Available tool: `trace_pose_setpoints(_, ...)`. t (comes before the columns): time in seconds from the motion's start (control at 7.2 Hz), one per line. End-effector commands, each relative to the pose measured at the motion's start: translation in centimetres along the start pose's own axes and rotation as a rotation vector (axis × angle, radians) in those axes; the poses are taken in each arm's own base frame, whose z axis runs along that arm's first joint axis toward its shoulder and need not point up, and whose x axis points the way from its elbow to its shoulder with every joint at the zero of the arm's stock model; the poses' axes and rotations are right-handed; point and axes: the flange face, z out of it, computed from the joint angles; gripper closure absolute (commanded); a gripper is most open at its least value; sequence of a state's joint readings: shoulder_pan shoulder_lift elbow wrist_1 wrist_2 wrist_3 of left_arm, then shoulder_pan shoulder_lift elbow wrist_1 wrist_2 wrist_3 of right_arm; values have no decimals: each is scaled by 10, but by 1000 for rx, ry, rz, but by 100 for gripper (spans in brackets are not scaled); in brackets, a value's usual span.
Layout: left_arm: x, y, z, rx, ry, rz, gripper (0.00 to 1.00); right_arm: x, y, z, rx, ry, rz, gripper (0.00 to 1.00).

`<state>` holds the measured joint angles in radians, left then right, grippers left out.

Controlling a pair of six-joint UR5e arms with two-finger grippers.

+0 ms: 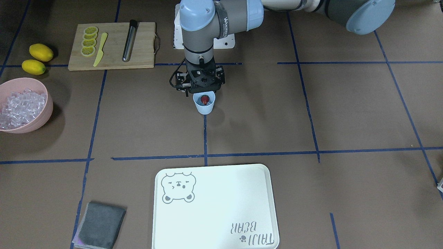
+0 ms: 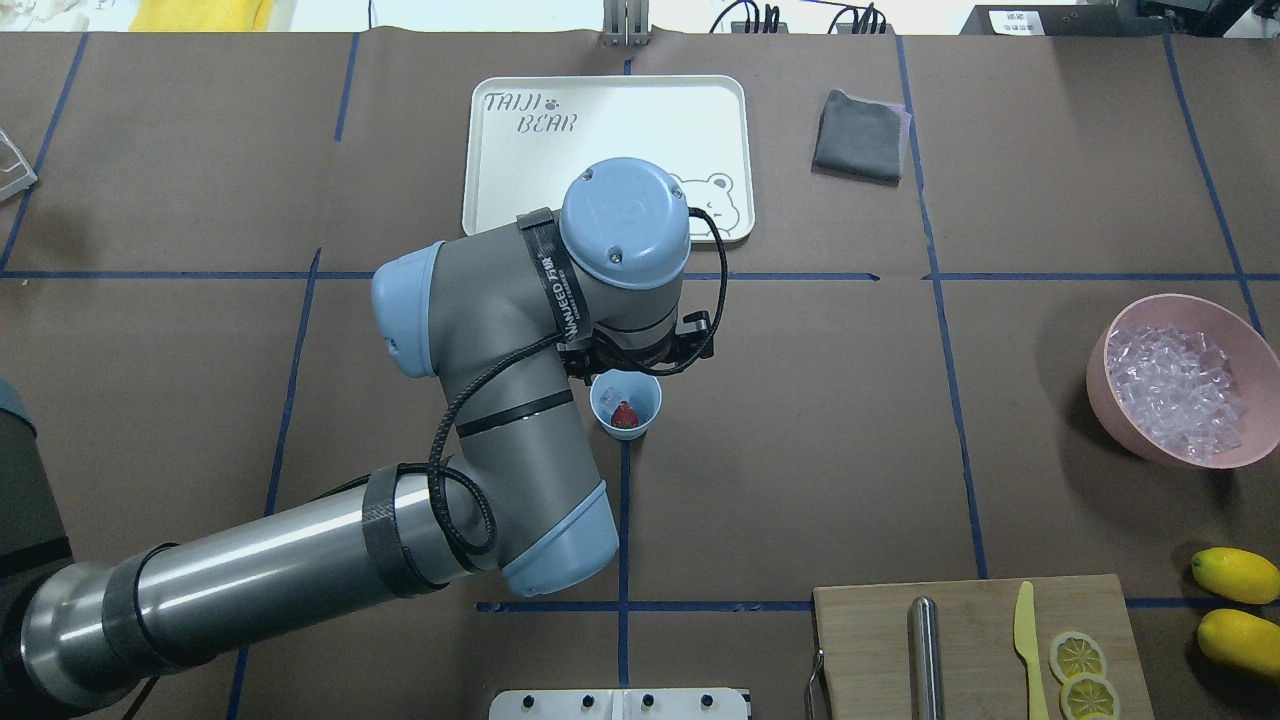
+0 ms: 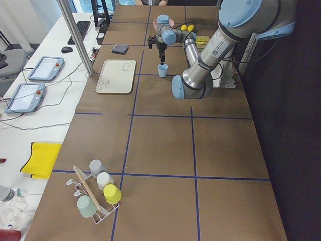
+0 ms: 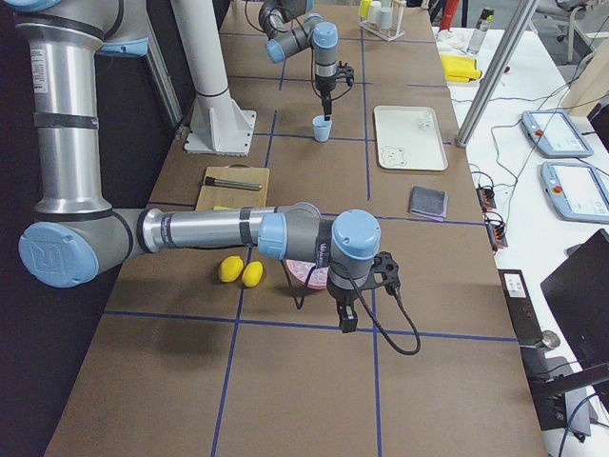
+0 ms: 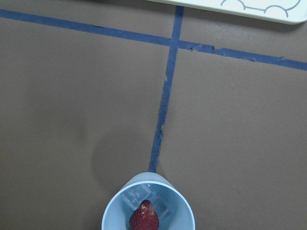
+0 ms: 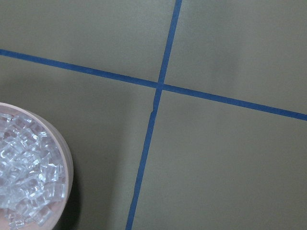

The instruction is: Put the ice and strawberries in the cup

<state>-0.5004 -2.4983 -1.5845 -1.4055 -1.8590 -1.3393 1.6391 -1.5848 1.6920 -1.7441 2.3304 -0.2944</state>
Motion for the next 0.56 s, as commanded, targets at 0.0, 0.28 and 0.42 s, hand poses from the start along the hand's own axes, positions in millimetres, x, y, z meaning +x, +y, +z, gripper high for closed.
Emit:
trace_pose_setpoints(0.0, -94, -23, -16, -35, -6, 127, 0, 8, 12, 1, -1, -3, 19, 0)
trace_pose_setpoints(0.28, -200, -64, -50, -69, -28, 271, 0, 11, 19, 7, -5, -2, 25, 0)
trace_pose_setpoints(0.42, -249, -89, -67, -77, -35, 312, 0, 10, 18, 6, -2, -3, 23, 0)
